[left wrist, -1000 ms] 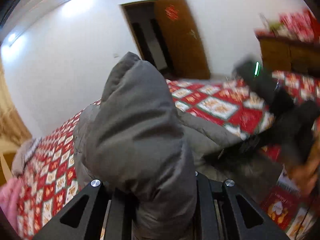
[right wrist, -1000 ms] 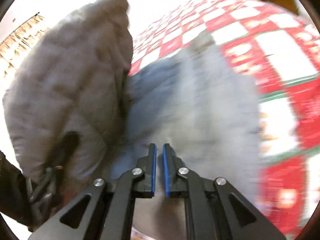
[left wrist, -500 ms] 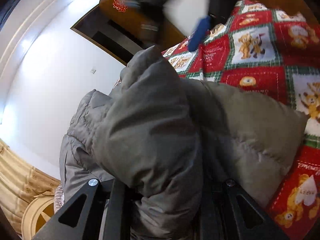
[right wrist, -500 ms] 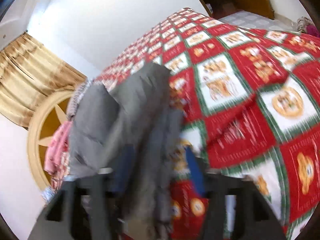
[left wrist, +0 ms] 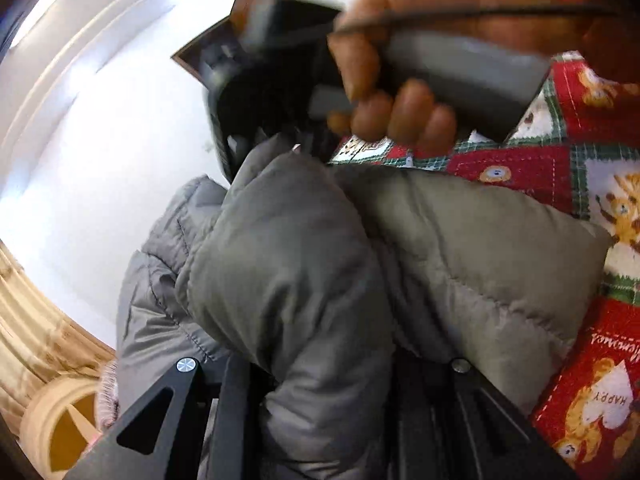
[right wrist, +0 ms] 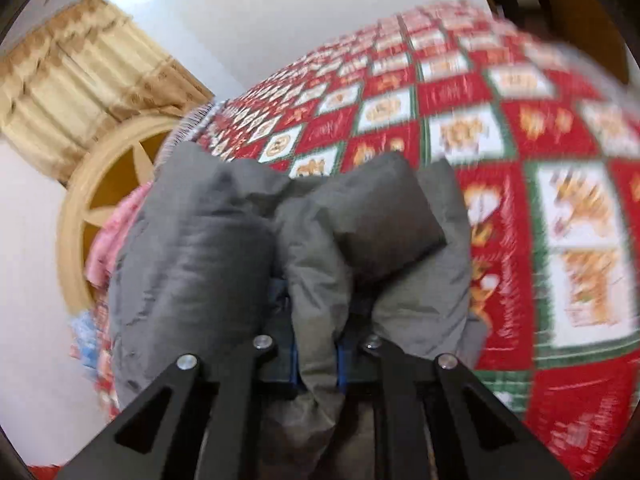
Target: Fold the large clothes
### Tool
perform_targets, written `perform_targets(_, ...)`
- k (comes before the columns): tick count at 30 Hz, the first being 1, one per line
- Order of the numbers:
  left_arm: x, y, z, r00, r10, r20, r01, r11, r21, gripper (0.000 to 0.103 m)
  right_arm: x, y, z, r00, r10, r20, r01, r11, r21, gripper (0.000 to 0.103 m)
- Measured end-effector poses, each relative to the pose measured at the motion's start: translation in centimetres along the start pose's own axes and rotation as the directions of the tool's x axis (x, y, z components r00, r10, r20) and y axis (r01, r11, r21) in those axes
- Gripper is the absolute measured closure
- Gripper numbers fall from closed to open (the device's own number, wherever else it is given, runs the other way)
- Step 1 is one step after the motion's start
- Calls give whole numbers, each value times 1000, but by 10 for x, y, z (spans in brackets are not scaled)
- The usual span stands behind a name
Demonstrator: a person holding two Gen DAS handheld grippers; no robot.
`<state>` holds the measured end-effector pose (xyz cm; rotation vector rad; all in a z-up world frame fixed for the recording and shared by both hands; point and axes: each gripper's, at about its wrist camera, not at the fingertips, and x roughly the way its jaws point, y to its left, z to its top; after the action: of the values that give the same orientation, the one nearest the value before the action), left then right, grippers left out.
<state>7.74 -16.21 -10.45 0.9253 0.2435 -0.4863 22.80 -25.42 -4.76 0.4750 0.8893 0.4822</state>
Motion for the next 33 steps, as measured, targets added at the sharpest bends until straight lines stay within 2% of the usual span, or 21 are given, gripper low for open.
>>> perform_targets(1, 1, -6, 1, 1000, 15, -1, -15, 1000, 21, 86, 8, -13, -1, 1000, 6, -20, -5, 999, 35, 94)
perform_targets(3, 3, -13, 3, 1000, 24, -10, -23, 999, 49, 86, 13, -34, -8, 998, 47, -30, -44, 995, 86, 96)
perform_targets(6, 3, -15, 6, 1000, -7, -23, 8, 999, 34, 86, 11, -48, -19, 996, 92, 8, -93, 987, 132, 97)
perform_targets(9, -3, -10, 5, 1000, -18, -23, 19, 999, 27, 86, 7, -43, -20, 998, 67, -9, -65, 991, 121, 96)
perform_targets(12, -8, -10, 4, 1000, -17, -25, 17, 999, 28, 86, -6, -35, -22, 1000, 25, -18, -23, 992, 123, 91)
perform_targets(15, -6, -15, 7, 1000, -10, -26, 11, 999, 33, 86, -33, -35, -20, 999, -39, -24, 42, 986, 159, 76)
perform_targets(16, -7, -11, 3, 1000, -10, -26, 11, 999, 31, 86, -45, -32, -19, 998, -70, -8, 70, 985, 157, 63)
perform_targets(17, -6, -10, 3, 1000, -13, -27, 14, 1000, 28, 86, -64, -21, -17, 992, -124, 29, 119, 985, 126, 50)
perform_targets(19, 5, -2, 6, 999, -18, -26, 19, 1000, 25, 86, -88, -2, -11, 978, -181, 107, 177, 983, 50, 40)
perform_targets(20, 4, -2, 6, 1000, -17, -26, 18, 1000, 25, 86, -101, 10, -6, 968, -199, 155, 198, 980, 20, 40)
perform_targets(21, 20, -1, 2, 999, -24, -23, 25, 999, 32, 86, -107, 20, -2, 966, -179, 187, 183, 983, -3, 39)
perform_targets(22, 20, 0, 3, 999, -23, -22, 24, 999, 32, 86, -113, 30, 2, 971, -120, 207, 130, 991, -32, 36)
perform_targets(23, 19, -1, 3, 999, -23, -22, 24, 999, 31, 86, -108, 34, 6, 977, -69, 204, 82, 995, -53, 27)
perform_targets(25, 22, 7, 2, 999, -26, -22, 27, 999, 25, 86, -92, 44, 13, 989, -9, 147, 22, 996, -84, 19)
perform_targets(27, 22, 6, 1, 999, -30, -19, 30, 999, 19, 86, -59, 44, 15, 999, -17, 48, 21, 996, -90, 19)
perform_targets(28, 22, 7, 1, 999, -33, -18, 34, 999, 15, 86, -39, 42, 15, 999, -37, -11, 36, 996, -79, 23)
perform_targets(29, 22, 10, 1, 999, -45, -15, 45, 999, 6, 86, -25, 40, 15, 998, -19, -62, 15, 997, -72, 54)
perform_targets(30, 21, 14, 1, 998, -56, -13, 56, 998, -4, 84, -19, 39, 13, 995, 16, -96, -23, 997, -73, 76)
perform_targets(31, 19, 18, 1, 998, -69, -11, 69, 997, -19, 81, -18, 44, 11, 993, 26, -111, -37, 995, -91, 87)
perform_targets(33, 14, 31, 1, 992, -122, -8, 122, 991, -47, 76, -31, 62, 6, 998, -30, -60, 19, 985, -174, 91)
